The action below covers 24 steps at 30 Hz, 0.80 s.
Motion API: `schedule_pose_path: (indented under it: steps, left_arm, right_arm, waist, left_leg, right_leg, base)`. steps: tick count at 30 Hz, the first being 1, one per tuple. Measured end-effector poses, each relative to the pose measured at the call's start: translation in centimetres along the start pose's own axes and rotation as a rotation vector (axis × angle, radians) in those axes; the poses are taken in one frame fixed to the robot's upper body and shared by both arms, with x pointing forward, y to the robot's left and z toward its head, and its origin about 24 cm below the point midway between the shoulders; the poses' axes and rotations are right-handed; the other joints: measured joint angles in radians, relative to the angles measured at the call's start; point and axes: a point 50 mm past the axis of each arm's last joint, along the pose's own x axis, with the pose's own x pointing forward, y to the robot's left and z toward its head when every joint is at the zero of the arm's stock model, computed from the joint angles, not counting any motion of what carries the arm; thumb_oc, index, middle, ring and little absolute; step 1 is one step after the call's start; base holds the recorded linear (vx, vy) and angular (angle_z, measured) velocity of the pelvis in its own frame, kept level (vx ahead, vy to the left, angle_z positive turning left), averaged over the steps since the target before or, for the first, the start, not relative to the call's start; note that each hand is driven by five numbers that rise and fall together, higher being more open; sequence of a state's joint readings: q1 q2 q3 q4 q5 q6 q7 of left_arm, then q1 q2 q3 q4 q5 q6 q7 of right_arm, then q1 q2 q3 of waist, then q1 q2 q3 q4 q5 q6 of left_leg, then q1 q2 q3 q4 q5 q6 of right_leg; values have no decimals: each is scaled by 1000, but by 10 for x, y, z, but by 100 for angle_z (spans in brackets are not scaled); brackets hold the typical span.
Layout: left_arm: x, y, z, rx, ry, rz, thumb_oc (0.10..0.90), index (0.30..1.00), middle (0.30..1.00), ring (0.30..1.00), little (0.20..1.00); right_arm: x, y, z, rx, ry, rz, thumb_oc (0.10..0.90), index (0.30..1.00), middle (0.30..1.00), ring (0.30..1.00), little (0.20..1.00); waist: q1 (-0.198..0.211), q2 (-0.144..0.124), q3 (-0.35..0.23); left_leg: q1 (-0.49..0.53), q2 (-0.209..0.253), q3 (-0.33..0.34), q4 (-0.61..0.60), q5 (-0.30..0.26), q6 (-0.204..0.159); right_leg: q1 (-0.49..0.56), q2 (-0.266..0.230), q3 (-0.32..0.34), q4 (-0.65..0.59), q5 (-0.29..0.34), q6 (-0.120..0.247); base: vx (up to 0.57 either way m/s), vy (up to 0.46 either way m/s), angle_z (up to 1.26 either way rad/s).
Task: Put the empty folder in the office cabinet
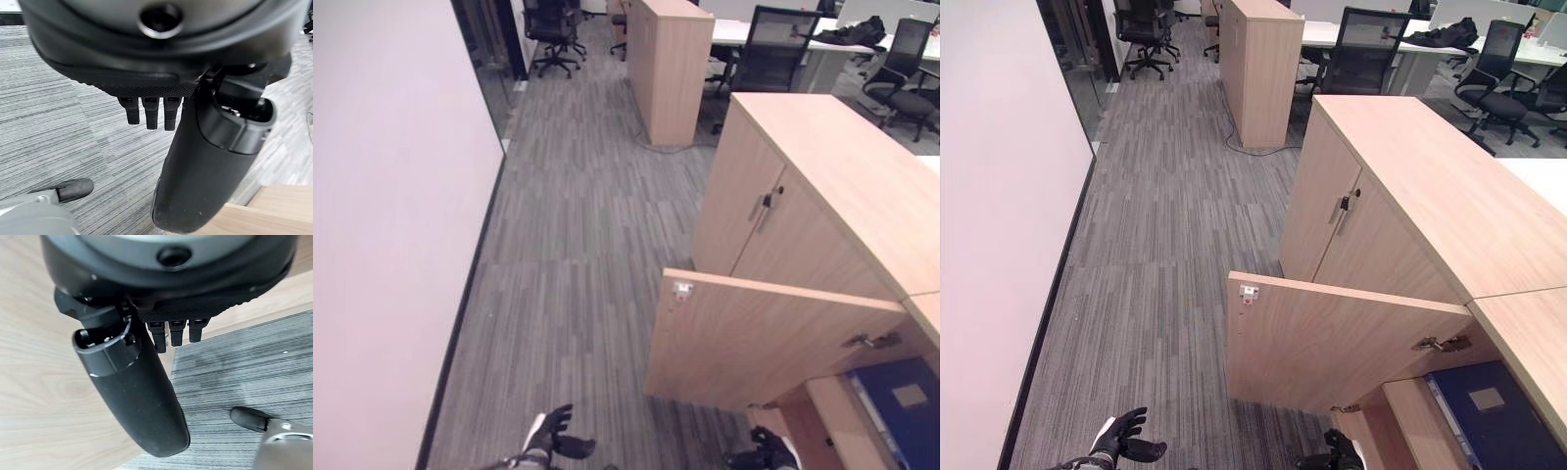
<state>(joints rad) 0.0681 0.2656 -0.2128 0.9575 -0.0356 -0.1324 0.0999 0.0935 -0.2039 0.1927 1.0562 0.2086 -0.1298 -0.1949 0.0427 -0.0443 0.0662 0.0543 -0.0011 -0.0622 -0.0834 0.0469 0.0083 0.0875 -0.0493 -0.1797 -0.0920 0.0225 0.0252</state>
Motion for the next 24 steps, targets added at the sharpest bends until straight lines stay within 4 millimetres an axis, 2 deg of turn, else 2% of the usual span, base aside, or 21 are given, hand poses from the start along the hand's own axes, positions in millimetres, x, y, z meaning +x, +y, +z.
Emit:
schedule_pose_path:
  steps: [5,8,10,11,14,15,19,20,22,24]
  left_arm:
    - [1,1,23,-32,-99,-4,800,900,900,900,900]
    - [4,4,36,-20,-146,-7,800,900,900,900,900]
    - [5,9,44,-14,-173,5,800,900,900,900,900]
    - [7,10,49,-11,-186,7,800,900,900,900,900]
    - [14,15,81,-27,-264,15,800,900,900,900,900]
    - [17,19,106,-34,-325,22,800,900,900,900,900]
    - [19,22,140,-37,-417,25,800,900,900,900,900]
    - [19,25,156,-55,-458,29,800,900,900,900,900]
    - [18,25,171,-35,-497,19,800,900,900,900,900]
    - [19,27,176,-19,-504,19,800,900,900,900,900]
  right_arm:
    - [-3,-1,-8,-2,22,-2,800,900,900,900,900]
    - [0,-1,-2,-6,7,-2,800,900,900,900,900]
    - [1,0,1,-10,1,2,800,900,900,900,900]
    - [0,0,-1,-12,6,2,800,900,900,900,900]
    - [-1,-3,-5,-30,16,0,800,900,900,900,900]
    - [-1,-4,-5,-36,20,0,800,900,900,900,900]
    - [-1,-9,-9,-74,31,1,800,900,900,900,900]
    - [-1,-10,-9,-92,34,3,800,900,900,900,900]
    - [-1,-13,-11,-98,42,-2,800,900,900,900,900]
    - [-1,-13,-9,-102,37,0,800,900,900,900,900]
  waist:
    - [-25,25,-12]
    - [-38,42,-13]
    - [-40,52,-14]
    - [-56,53,-14]
    - [-71,58,-14]
    - [-84,59,-15]
    - [-117,65,-18]
    - [-125,66,-18]
    - [-131,66,-18]
    - [-144,66,-18]
  left_leg:
    - [11,2,31,3,0,2]
    - [22,7,74,3,-5,4]
    - [35,15,112,3,-15,3]
    - [42,16,118,3,-17,2]
    - [53,25,162,0,-24,-2]
    - [53,29,178,2,-26,-3]
    - [56,31,193,3,-28,-5]
    - [57,31,198,3,-28,-5]
    - [60,31,203,3,-28,-4]
    - [63,31,208,1,-29,-5]
  right_leg:
    - [-7,-1,24,0,11,8]
    - [-11,0,49,0,12,10]
    - [-10,-5,42,-1,25,15]
    - [-12,-4,46,-1,25,14]
    - [-18,2,68,-1,25,10]
    - [-28,2,69,-1,32,10]
    - [-30,5,86,-1,40,17]
    - [-28,6,88,-1,44,16]
    - [-28,6,92,-1,45,15]
    - [-26,7,97,-1,46,16]
  base:
    - [-1,-19,-18]
    - [9,-9,-41]
    - [25,-10,-56]
    - [24,-15,-34]
    - [22,-19,-44]
    - [30,-7,-37]
    - [34,-10,-17]
    - [44,-20,-11]
    - [36,-5,-7]
    - [23,-4,-6]
